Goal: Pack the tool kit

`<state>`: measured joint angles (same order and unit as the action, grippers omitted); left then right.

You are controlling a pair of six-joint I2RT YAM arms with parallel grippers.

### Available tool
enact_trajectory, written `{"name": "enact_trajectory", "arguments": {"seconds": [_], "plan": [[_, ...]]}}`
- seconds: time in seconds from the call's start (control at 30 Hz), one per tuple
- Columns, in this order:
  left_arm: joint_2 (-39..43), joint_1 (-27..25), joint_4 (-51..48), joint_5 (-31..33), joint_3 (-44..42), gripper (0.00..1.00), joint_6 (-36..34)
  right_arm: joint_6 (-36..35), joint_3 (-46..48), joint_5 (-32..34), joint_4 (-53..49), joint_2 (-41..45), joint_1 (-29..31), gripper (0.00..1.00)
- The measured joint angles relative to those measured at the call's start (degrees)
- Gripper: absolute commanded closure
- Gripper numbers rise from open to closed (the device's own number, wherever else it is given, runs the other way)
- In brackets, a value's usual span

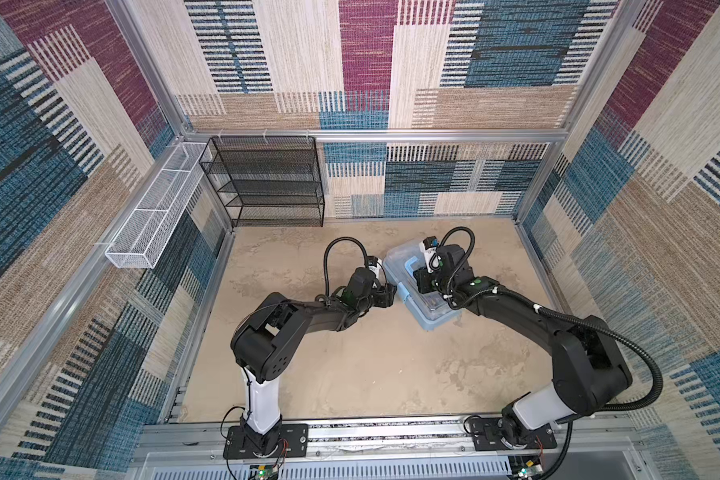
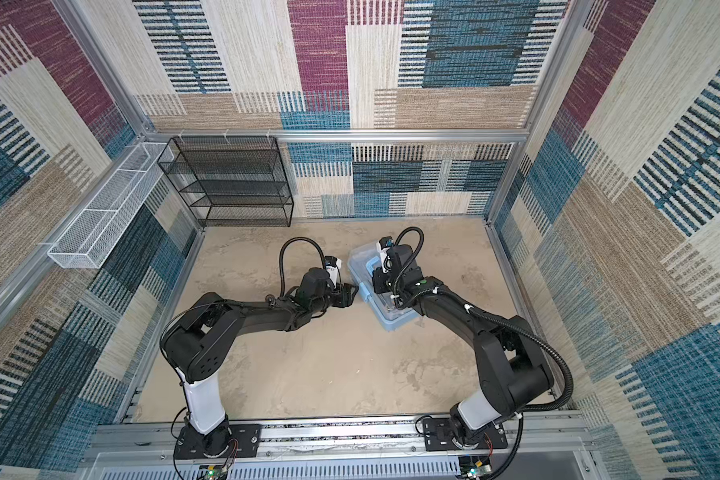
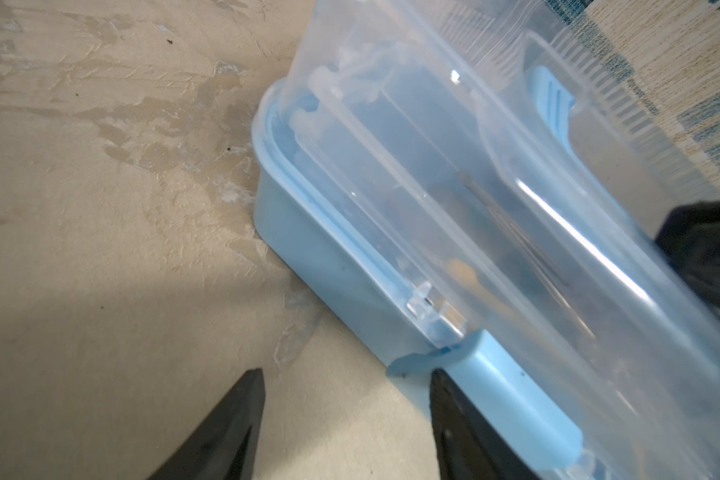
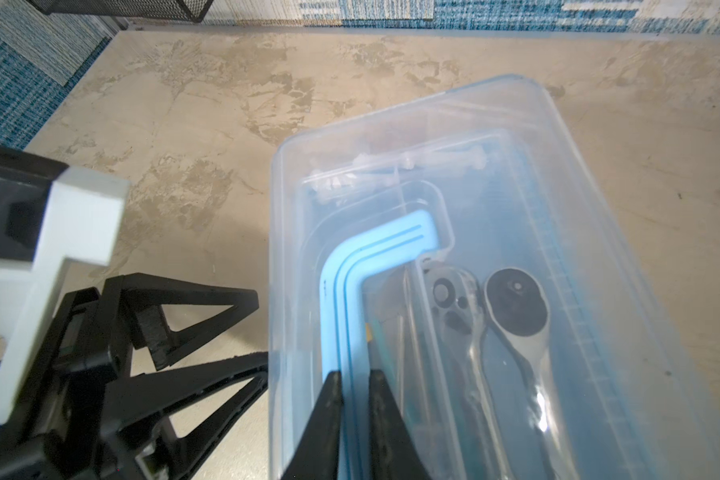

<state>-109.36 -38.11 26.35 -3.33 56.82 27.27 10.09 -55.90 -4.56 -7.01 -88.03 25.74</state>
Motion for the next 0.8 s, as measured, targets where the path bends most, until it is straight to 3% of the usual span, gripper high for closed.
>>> {"name": "enact_trajectory", "arguments": {"seconds": [0.5,0.8], "plan": [[-1.0,-0.3,-0.9,0.2,0.9,0.40,3.2,1.9,2.9,-0.2,4.7,0.7,-0.1,0.88],[-1.3,-1.7,-6.2,2.9,3.8,0.40,5.6,2.7,3.3,0.0,5.3,0.9,-0.1,0.90]]}}
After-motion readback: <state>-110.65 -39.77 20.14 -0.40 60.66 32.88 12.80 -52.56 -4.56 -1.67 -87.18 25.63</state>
